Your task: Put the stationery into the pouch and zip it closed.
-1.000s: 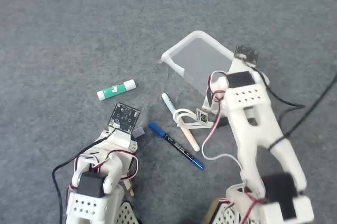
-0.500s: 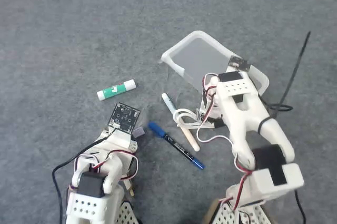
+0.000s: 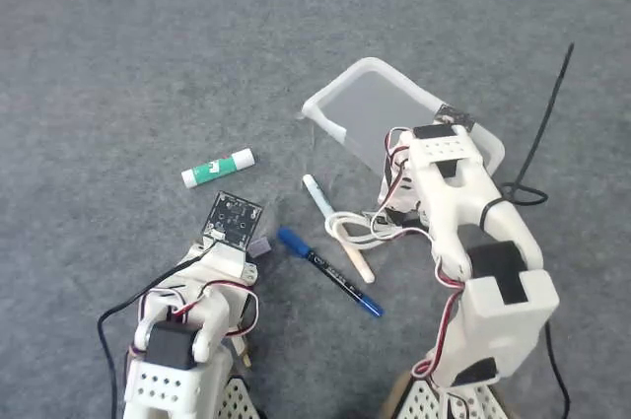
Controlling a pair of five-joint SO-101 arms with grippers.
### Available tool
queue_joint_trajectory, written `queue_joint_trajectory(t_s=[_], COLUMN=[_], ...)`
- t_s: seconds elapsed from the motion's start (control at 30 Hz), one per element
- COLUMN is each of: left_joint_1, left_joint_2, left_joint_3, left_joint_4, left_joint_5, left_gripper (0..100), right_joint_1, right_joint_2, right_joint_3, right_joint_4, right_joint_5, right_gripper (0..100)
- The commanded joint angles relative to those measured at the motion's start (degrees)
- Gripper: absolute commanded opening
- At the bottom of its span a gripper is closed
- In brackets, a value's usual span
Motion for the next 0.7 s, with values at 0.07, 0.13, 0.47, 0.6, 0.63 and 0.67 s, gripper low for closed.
queue_joint_trajectory(t_s=[0.07,0.13,0.47,0.6,0.63,0.67], left_joint_1=[-0.09,-0.09,-0.09,-0.09,-0.09,-0.09], left_joint_2=[-0.88,-0.88,-0.88,-0.88,-0.88,-0.88], left_joint_3=[-0.84,-0.84,-0.84,-0.84,-0.84,-0.84], left_joint_4=[0.26,0.26,0.26,0.26,0.26,0.26], left_joint_5=[0.00,0.00,0.00,0.00,0.00,0.00], left_gripper=[1,1,1,1,1,1], right_joint_1=[1.45,1.27,0.92,-1.80,-3.03,-4.35], right_joint_2=[-0.40,-0.48,-0.48,-0.48,-0.48,-0.48], right_joint_3=[-1.93,-2.99,-17.32,-21.80,-22.77,-23.56], right_joint_4=[0.31,2.51,20.79,26.95,28.35,29.58], right_joint_5=[0.18,2.55,10.81,14.86,15.47,16.18], right_gripper=[0.0,1.6,0.6,0.6,0.6,0.6])
